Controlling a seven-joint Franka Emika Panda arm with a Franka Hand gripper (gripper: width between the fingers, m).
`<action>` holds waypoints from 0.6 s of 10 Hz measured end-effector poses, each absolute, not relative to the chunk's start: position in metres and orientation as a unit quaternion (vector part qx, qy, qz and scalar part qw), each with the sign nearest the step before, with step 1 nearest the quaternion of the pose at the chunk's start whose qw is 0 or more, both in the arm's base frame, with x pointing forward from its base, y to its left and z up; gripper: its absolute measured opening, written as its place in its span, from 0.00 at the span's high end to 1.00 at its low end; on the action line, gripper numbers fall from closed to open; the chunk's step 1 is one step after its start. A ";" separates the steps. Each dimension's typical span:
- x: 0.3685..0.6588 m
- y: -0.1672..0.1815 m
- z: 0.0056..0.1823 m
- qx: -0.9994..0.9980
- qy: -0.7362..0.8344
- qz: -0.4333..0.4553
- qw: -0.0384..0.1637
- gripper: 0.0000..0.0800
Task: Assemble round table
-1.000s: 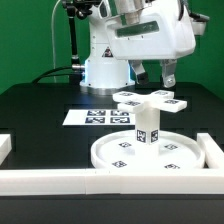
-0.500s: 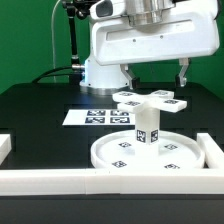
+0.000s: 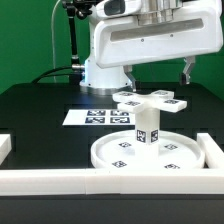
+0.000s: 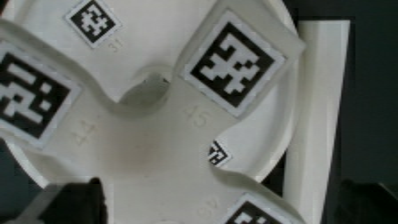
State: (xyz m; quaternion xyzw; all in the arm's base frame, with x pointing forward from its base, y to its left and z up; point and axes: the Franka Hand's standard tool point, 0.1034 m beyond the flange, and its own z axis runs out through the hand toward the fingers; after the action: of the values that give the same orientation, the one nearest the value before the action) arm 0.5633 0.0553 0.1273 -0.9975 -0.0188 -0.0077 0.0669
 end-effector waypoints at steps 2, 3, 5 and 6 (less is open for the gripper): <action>0.563 0.054 0.127 -0.992 -0.109 -0.013 0.064 0.19; 0.563 0.054 0.128 -0.979 -0.193 -0.018 0.060 0.19; 0.562 0.059 0.128 -0.942 -0.332 -0.012 0.041 0.19; 0.565 0.063 0.128 -0.922 -0.386 -0.012 0.029 0.19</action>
Offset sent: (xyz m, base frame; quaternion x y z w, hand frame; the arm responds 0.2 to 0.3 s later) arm -0.0045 0.0096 0.0031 -0.0101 0.0027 -0.3185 0.9479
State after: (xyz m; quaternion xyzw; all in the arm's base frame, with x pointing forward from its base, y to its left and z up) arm 0.5645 0.0629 0.1284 -0.9218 -0.3862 -0.0120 0.0295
